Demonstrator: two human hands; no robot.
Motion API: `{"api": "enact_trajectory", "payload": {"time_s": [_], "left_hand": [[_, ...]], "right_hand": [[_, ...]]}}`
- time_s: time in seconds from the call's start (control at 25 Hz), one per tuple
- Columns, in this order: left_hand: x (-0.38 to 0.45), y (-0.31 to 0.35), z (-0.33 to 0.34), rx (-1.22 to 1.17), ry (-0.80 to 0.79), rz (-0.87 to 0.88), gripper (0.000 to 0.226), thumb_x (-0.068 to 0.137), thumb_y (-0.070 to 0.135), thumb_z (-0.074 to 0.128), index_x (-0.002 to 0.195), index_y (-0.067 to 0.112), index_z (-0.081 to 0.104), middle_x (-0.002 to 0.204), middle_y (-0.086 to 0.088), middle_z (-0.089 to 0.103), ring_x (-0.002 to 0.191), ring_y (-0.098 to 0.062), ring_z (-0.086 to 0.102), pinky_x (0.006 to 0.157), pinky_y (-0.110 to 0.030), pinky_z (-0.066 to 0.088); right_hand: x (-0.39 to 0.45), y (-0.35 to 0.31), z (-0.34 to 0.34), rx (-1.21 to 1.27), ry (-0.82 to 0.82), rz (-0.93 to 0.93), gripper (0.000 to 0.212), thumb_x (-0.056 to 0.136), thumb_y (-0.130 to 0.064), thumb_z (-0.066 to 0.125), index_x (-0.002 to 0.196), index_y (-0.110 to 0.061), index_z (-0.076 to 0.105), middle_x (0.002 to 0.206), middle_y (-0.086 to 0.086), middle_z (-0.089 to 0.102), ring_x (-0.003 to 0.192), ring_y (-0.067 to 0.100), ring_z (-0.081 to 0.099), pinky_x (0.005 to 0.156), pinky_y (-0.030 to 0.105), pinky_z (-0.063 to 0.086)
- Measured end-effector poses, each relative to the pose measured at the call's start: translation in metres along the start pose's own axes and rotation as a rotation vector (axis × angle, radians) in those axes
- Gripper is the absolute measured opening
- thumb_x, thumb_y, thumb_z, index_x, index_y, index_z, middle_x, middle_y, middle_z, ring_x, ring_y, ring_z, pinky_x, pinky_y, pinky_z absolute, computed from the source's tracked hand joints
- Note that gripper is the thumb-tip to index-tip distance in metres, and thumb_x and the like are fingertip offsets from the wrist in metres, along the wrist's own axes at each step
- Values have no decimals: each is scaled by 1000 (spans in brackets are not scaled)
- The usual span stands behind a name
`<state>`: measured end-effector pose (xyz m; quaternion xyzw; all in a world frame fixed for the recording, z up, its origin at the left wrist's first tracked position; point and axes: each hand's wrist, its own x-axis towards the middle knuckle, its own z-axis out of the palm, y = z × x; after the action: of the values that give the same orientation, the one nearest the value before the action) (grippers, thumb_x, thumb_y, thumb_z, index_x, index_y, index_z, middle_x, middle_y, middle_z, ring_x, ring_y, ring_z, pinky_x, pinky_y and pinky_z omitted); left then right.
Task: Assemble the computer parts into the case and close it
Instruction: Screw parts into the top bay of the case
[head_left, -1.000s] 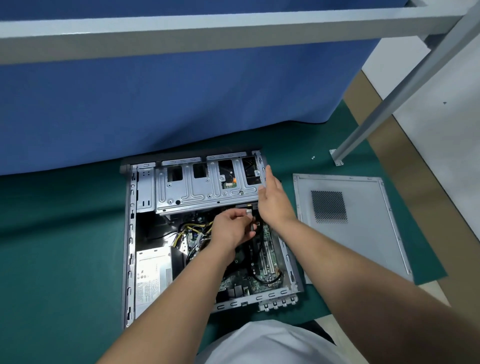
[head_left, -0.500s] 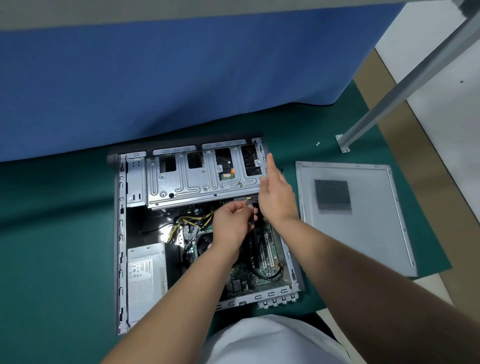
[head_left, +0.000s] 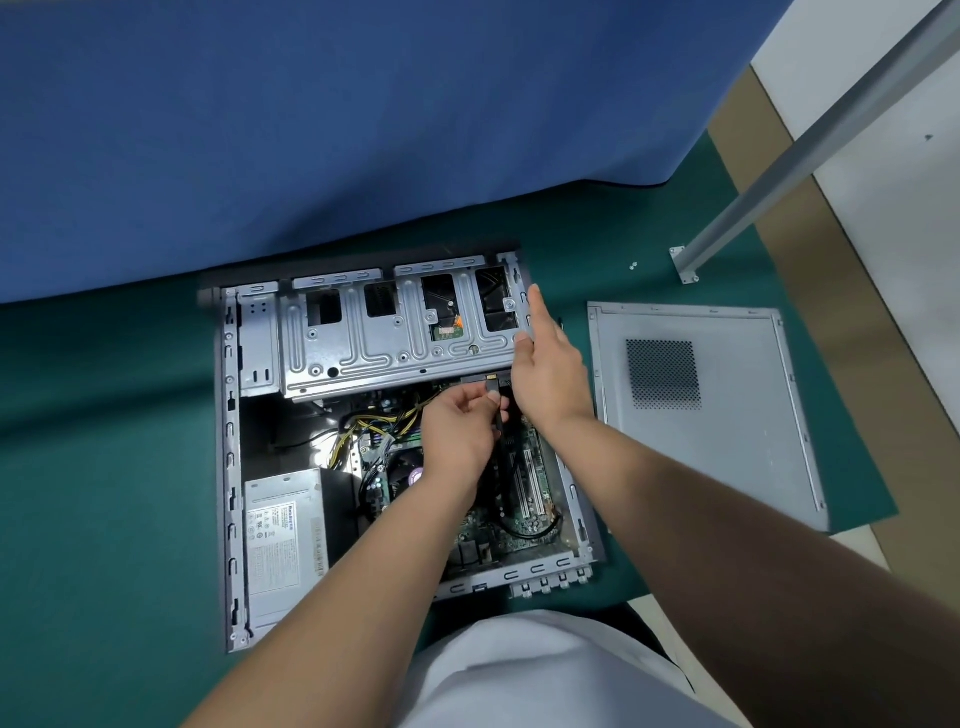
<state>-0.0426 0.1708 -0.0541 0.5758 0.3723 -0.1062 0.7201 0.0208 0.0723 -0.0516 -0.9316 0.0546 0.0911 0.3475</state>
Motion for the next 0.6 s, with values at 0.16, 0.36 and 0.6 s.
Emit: {"api": "enact_trajectory", "payload": {"time_s": [0.16,0.36,0.6], "left_hand": [[-1,-2,1,-13,30,14,8,101,8,64,107,9,69,69,6,72,53,2,61,52,-15,50],[0,-2,1,-25,40,22,6,100,10,65,99,15,68,65,8,71,54,0,62,53,-17,52],[2,-3,2,-5,44,31,6,100,10,65,103,9,70,66,6,71,54,-1,61,53,-17,51]], "right_hand": [[0,0,-1,21,-15,-1,62,106,-24,37,160,-44,14,159,-7,41,128,25,54,99,42,47],[-1,-1,-2,28,-17,1,62,106,-25,37,160,-44,14,160,-8,39,129,25,54,100,43,48],[-2,-1,-2,40,-28,7,62,106,-25,37,160,-45,13,161,-9,37,128,28,54,102,47,48]]}}
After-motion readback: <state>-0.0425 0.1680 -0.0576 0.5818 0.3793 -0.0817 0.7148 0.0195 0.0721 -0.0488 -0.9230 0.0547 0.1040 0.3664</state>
